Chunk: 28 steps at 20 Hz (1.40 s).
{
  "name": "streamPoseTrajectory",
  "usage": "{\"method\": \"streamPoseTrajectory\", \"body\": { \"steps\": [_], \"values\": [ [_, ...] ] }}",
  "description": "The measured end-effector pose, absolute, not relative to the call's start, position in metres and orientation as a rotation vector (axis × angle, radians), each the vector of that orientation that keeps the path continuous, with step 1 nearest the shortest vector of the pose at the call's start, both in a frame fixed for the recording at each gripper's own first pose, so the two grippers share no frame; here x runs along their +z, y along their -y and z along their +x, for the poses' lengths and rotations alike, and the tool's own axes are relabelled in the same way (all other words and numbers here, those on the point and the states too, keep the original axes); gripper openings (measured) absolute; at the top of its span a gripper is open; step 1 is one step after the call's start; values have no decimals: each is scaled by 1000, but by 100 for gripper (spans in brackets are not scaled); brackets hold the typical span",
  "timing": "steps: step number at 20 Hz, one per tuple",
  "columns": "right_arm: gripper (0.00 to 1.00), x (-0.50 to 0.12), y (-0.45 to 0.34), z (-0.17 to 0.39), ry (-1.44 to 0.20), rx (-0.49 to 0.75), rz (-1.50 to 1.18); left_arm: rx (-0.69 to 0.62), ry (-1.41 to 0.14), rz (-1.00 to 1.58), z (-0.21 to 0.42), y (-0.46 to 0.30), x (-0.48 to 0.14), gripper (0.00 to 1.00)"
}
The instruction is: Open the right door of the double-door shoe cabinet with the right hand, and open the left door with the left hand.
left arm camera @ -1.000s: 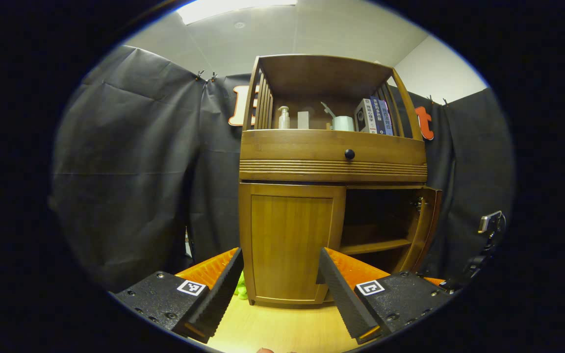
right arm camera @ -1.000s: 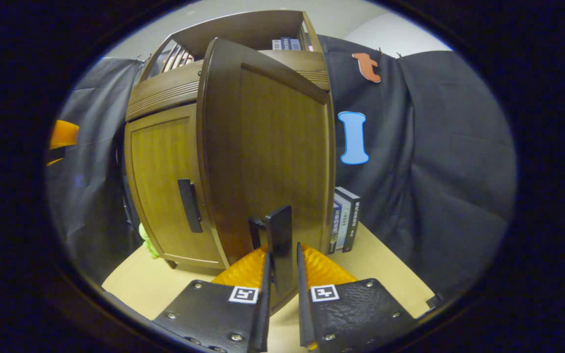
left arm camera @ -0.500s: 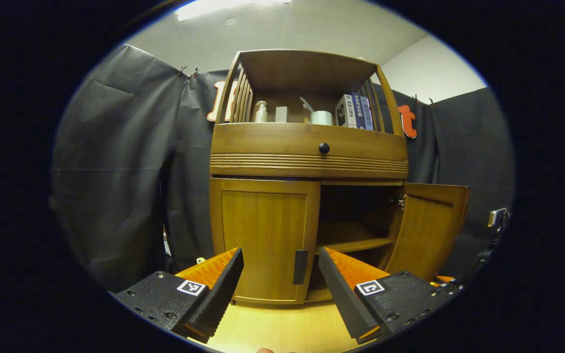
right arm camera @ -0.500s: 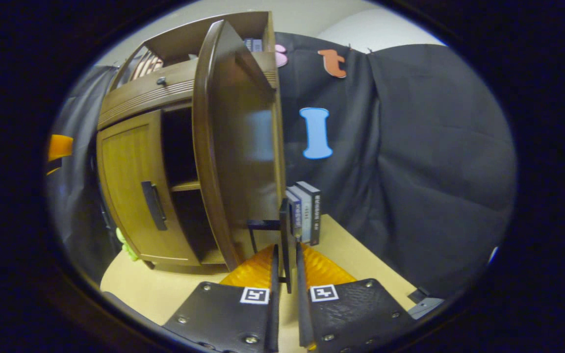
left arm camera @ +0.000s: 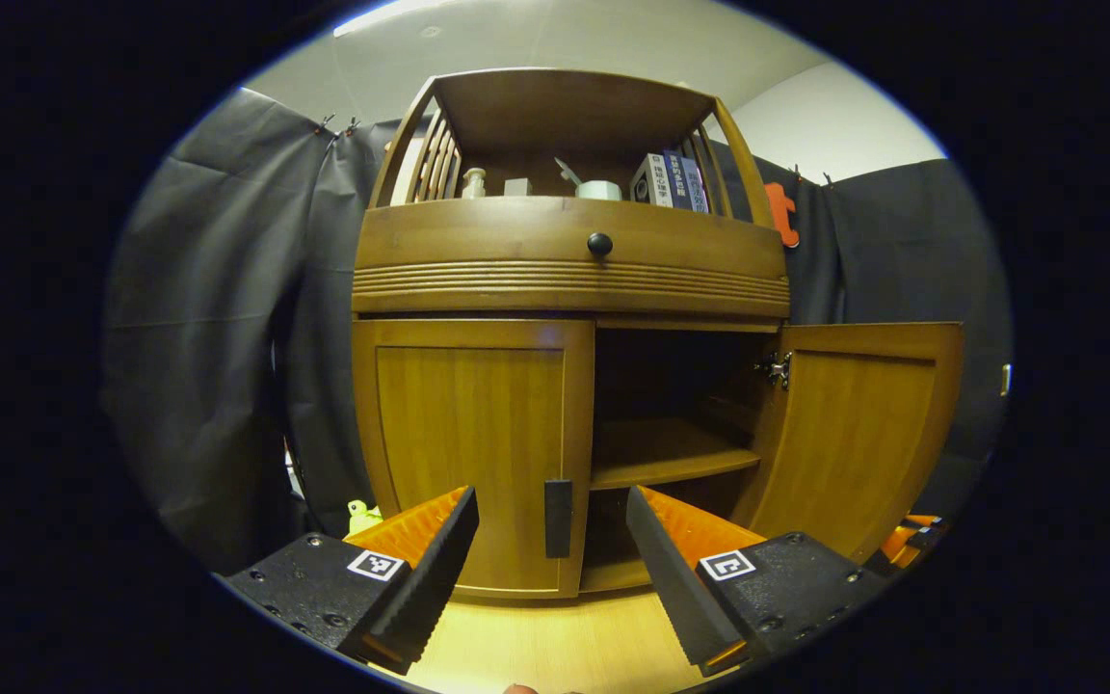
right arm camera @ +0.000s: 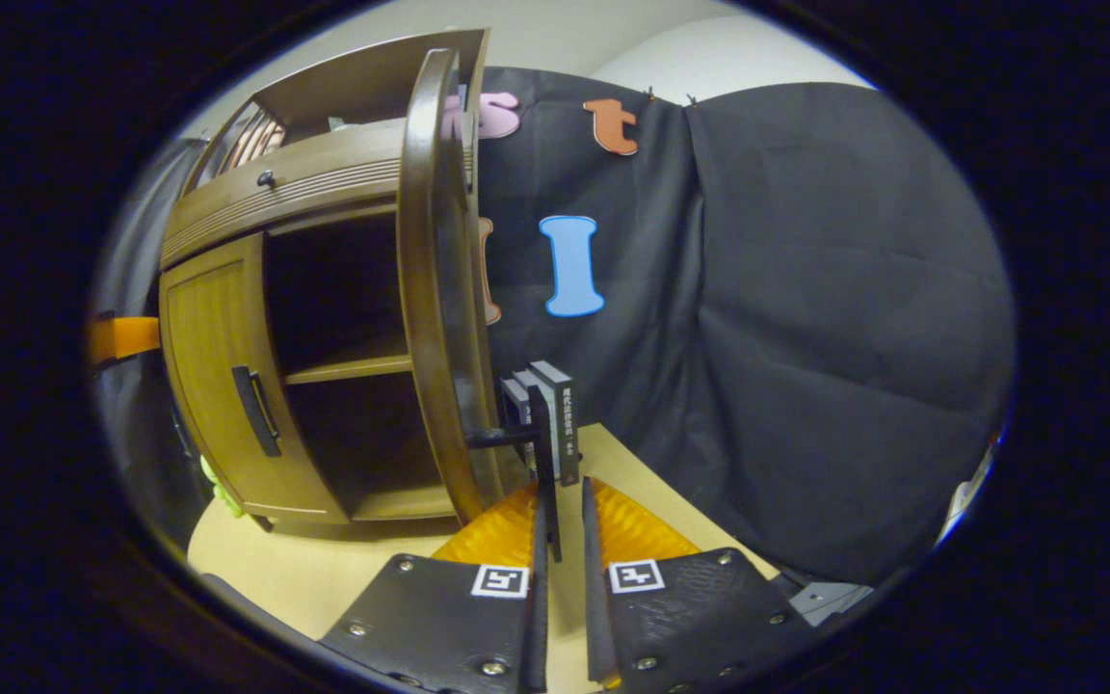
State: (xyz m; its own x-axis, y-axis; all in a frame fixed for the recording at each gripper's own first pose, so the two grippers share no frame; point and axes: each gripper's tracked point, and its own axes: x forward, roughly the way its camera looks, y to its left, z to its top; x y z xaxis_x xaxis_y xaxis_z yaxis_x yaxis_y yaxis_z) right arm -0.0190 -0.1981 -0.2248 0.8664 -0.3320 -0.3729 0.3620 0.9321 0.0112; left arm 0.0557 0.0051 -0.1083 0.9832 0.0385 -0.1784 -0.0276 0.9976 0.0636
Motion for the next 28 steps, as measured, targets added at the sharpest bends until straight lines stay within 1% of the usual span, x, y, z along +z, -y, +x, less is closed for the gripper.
{"method": "streamPoseTrajectory", "body": {
  "steps": [3, 6, 7, 8, 9, 10, 12, 14, 16, 19, 20, 21, 22, 23, 27, 28],
  "values": [
    [16, -208, 219, -28, -345, -428, 55, 28, -207, 72, 78, -8, -131, 96],
    [16, -195, 233, -37, -324, -461, 59, 21, -232, 82, 103, -10, -155, 96],
    [16, -188, 236, -41, -311, -474, 54, 16, -244, 84, 112, -9, -163, 94],
    [16, -180, 238, -43, -295, -488, 49, 13, -256, 88, 119, -10, -172, 94],
    [16, -171, 239, -47, -279, -501, 41, 13, -271, 93, 128, -11, -182, 96],
    [16, -161, 240, -50, -263, -513, 32, 13, -288, 94, 135, -12, -192, 93],
    [16, -141, 239, -54, -233, -521, 14, 20, -320, 89, 147, -16, -207, 96],
    [16, -120, 232, -58, -199, -521, -3, 26, -344, 81, 158, -18, -221, 95],
    [16, -100, 226, -63, -164, -514, -17, 34, -355, 82, 167, -22, -231, 91],
    [16, -76, 220, -68, -115, -508, -20, 34, -370, 78, 180, -24, -242, 81],
    [16, -69, 217, -66, -101, -504, -15, 31, -372, 76, 184, -24, -245, 81],
    [16, -63, 216, -66, -88, -502, -11, 22, -373, 71, 186, -23, -247, 77],
    [16, -59, 212, -59, -78, -501, -10, 12, -372, 66, 187, -19, -248, 75],
    [16, -56, 211, -58, -70, -501, -10, 9, -366, 62, 189, -18, -248, 65],
    [16, -51, 212, -63, -61, -494, -18, 17, -354, 49, 192, -20, -247, 37],
    [16, -52, 211, -64, -61, -491, -21, 15, -352, 46, 191, -19, -247, 34]
  ]
}}
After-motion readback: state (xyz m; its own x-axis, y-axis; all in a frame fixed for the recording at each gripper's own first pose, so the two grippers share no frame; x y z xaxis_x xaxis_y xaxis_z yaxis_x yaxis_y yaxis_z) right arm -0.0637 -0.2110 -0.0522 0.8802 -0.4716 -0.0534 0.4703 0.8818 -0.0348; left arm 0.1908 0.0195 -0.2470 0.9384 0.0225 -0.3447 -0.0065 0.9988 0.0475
